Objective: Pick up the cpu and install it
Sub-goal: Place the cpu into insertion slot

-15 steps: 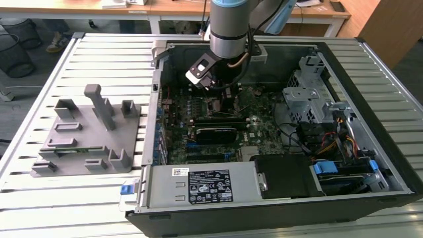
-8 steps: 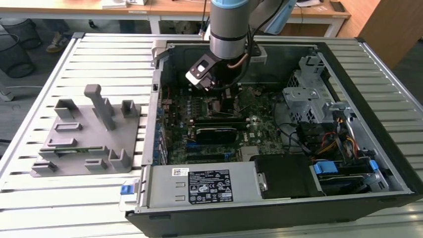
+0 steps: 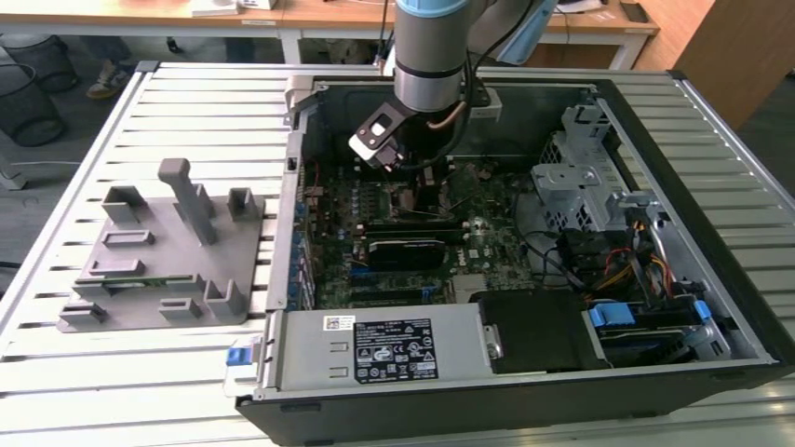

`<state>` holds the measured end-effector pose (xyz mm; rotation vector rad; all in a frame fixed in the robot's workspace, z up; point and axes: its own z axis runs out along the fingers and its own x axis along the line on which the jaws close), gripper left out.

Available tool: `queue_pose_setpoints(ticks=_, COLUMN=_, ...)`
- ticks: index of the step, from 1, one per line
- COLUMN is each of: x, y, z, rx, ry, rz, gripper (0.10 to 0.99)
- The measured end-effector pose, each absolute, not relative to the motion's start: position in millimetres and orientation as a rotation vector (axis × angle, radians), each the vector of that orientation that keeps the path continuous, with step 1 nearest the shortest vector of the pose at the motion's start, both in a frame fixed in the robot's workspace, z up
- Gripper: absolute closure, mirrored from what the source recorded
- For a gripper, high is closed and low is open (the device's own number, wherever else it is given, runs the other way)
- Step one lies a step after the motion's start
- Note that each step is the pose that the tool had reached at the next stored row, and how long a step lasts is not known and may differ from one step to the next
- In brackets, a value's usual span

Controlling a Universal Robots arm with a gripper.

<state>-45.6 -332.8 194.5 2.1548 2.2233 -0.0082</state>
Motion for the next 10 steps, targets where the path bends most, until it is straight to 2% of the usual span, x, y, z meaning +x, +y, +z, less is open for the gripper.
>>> queue_pose_setpoints(ticks=6, x=-45.6, y=-332.8, z=194.5, rx=2.155, ry=2.223, rz=-0.008, gripper=0.549)
queue_pose_setpoints(ticks=7, x=-45.6, y=-332.8, z=194.5, rx=2.155, ry=2.223, rz=-0.008, gripper=0.490)
queue_pose_setpoints(ticks=8, x=-45.6, y=-332.8, z=194.5, rx=2.155, ry=2.223, rz=-0.008, gripper=0.490)
queue_pose_setpoints(ticks=9, x=-45.6, y=-332.8, z=194.5, rx=2.155, ry=2.223, rz=-0.008, gripper=0.427)
queue_pose_setpoints(ticks=10, x=-45.6, y=-332.8, z=194.5, rx=2.155, ry=2.223, rz=-0.008, gripper=0.427)
